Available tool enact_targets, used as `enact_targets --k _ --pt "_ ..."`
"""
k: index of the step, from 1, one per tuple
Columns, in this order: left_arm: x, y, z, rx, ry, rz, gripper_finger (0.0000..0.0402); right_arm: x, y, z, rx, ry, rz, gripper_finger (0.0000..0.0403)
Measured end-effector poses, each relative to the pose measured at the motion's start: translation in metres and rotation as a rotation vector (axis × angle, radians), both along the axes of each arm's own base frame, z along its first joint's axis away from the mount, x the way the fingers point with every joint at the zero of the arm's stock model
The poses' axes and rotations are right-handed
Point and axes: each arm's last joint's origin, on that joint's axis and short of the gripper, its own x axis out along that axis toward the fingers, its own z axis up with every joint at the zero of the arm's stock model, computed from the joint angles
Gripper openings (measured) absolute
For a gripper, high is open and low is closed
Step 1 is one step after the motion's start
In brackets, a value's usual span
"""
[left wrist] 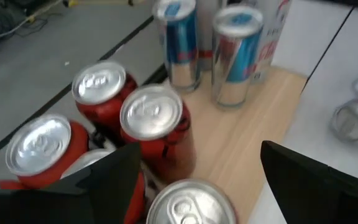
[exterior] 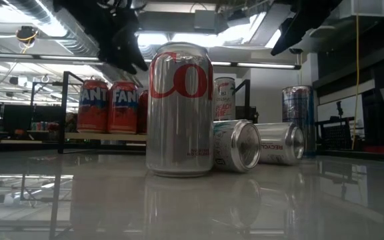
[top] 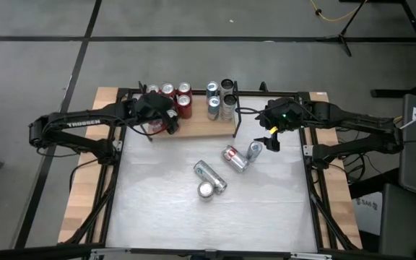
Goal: Place canned beverage on shelf
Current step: Put the red silver soda can on the shelf
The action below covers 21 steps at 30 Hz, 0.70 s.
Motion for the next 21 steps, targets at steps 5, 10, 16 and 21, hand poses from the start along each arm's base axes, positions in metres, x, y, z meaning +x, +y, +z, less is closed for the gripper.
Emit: enact_targets --k 5,10,16,21 --pt "0.007 -0.007 0.012 0.014 -0.071 -0.047 0.0321 0.000 0.000 0.000 0.012 -0.001 0.009 0.0395" --pt "0.013 -0.019 0.017 0.026 -0.127 -0.106 0.0321 0.003 0.002 -0.002 0.110 -0.005 -0.003 0.0395" --pt "0.020 -0.041 0.019 -0.038 -0.187 -0.228 0.0321 0.011 0.014 -0.005 0.138 0.002 0.038 0.0395" --pt "0.024 -0.064 0.021 -0.115 -0.238 -0.321 0.0321 0.023 0.037 -0.006 0.144 -0.036 0.138 0.0395"
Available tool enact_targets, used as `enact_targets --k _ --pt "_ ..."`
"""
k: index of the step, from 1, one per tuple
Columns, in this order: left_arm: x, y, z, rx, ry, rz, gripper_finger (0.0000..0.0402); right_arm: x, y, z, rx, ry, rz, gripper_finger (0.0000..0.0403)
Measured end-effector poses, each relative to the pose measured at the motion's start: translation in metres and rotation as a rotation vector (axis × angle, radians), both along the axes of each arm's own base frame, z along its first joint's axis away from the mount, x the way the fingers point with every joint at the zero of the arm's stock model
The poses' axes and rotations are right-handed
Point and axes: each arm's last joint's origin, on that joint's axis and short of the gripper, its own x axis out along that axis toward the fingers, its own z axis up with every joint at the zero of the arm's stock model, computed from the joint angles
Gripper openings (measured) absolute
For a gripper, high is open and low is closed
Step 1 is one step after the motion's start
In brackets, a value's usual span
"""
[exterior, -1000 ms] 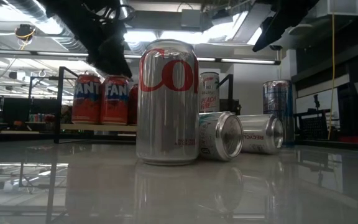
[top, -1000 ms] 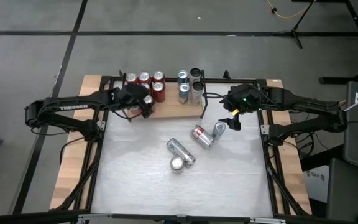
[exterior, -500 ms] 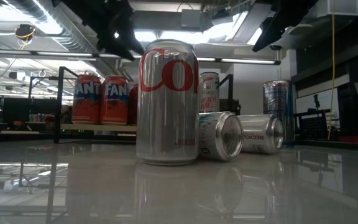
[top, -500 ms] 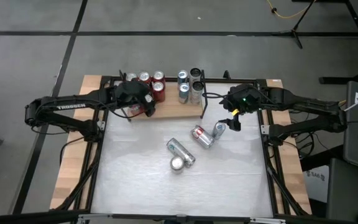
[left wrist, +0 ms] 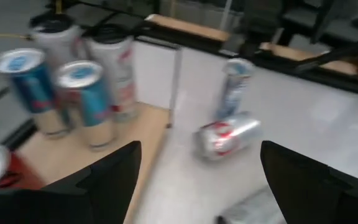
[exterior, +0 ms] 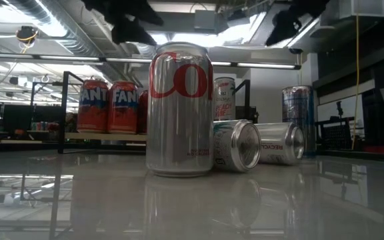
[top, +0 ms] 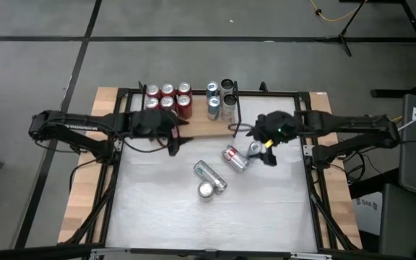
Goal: Place canned beverage on shelf
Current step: Put the red silver soda can on the shelf
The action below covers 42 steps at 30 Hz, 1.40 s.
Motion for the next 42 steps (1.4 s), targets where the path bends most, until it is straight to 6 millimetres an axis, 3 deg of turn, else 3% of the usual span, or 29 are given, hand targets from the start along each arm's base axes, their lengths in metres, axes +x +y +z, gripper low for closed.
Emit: enact_targets --k 10,21,34,42 --pt "-0.001 -0.049 0.000 -0.059 -0.020 -0.102 0.0321 0.034 0.052 0.000 -0.004 -0.194 0.170 0.0395" --pt "-0.010 -0.084 0.000 -0.079 -0.042 -0.115 0.0321 0.074 0.101 -0.027 0.021 -0.278 0.300 0.0395" --pt "-0.015 -0.098 0.001 -0.078 -0.052 -0.130 0.0321 0.117 0.119 -0.073 -0.037 -0.323 0.359 0.0395" --pt "-0.015 -0.098 0.001 -0.078 -0.052 -0.129 0.0321 0.126 0.120 -0.094 -0.089 -0.277 0.381 0.0395"
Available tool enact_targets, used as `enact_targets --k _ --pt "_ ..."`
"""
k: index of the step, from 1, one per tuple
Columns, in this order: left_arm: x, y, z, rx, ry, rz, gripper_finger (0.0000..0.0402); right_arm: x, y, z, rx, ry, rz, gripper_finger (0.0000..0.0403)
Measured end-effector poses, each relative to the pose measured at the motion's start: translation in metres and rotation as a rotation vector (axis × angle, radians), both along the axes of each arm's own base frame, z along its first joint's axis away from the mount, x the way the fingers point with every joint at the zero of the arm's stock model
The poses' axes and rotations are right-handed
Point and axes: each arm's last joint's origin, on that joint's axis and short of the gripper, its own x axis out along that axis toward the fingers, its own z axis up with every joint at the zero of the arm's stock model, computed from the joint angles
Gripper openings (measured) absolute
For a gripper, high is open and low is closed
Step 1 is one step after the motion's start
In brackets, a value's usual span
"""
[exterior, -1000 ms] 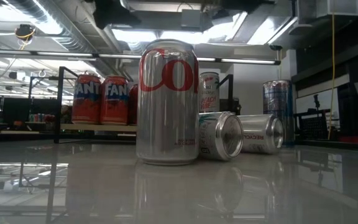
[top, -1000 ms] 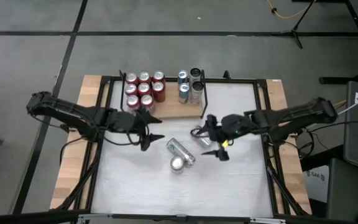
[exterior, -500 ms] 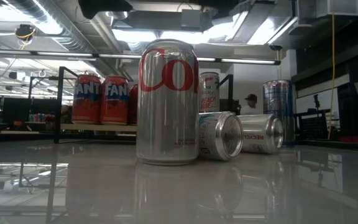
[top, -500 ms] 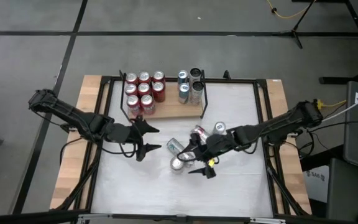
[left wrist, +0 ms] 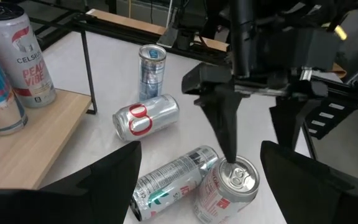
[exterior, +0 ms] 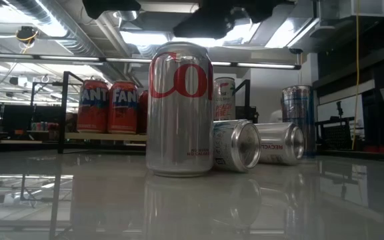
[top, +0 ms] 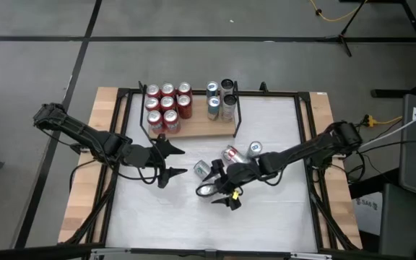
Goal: Place canned beverage on shelf
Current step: Put the red silver soda can on the shelf
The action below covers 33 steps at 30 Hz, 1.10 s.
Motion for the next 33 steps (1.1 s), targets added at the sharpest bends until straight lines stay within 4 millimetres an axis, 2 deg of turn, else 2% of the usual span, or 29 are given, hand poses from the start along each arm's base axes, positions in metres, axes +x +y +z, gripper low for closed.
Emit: enact_targets --k 13,25,33 --pt "0.000 0.000 0.000 0.000 0.000 0.001 0.0321 0.005 -0.002 -0.011 -0.124 -0.019 0.100 0.0395" --pt "0.000 0.001 0.000 -0.032 -0.011 0.047 0.0321 0.012 -0.032 -0.010 -0.073 -0.049 0.290 0.0395" --pt "0.000 0.003 0.001 0.001 -0.027 0.121 0.0321 0.014 -0.043 -0.010 -0.094 -0.084 0.357 0.0395"
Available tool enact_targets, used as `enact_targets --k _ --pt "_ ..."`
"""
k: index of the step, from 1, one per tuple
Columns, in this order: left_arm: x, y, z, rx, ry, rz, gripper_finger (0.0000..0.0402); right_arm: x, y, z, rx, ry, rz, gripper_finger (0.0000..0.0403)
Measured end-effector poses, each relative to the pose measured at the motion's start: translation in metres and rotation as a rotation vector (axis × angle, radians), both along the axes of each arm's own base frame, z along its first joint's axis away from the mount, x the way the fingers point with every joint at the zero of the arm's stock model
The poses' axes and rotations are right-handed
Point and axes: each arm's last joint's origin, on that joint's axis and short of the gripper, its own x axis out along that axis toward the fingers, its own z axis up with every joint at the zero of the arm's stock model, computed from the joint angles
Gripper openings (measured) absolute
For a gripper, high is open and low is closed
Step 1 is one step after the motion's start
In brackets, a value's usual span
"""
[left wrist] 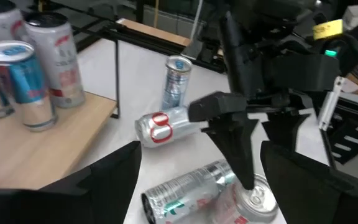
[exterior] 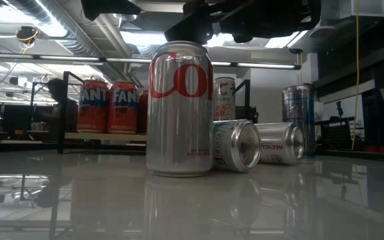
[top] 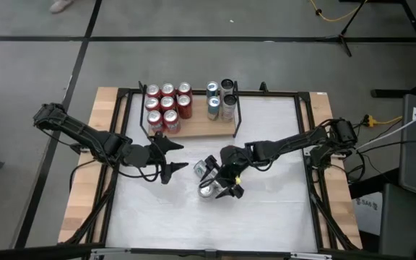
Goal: Place canned beverage on shelf
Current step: Put the red silver soda can on the shelf
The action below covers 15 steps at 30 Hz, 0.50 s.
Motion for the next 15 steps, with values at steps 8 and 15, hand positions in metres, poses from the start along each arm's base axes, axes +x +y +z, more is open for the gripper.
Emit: enact_targets --k 8,15 --pt "-0.0002 0.0013 0.0004 -0.001 -0.014 0.050 0.0321 0.0030 -0.0002 -0.0012 -0.001 -0.045 0.057 0.0395" --pt "-0.0001 0.0020 0.0006 -0.019 -0.026 0.080 0.0321 0.0081 0.0009 -0.0021 0.004 -0.099 0.066 0.0395"
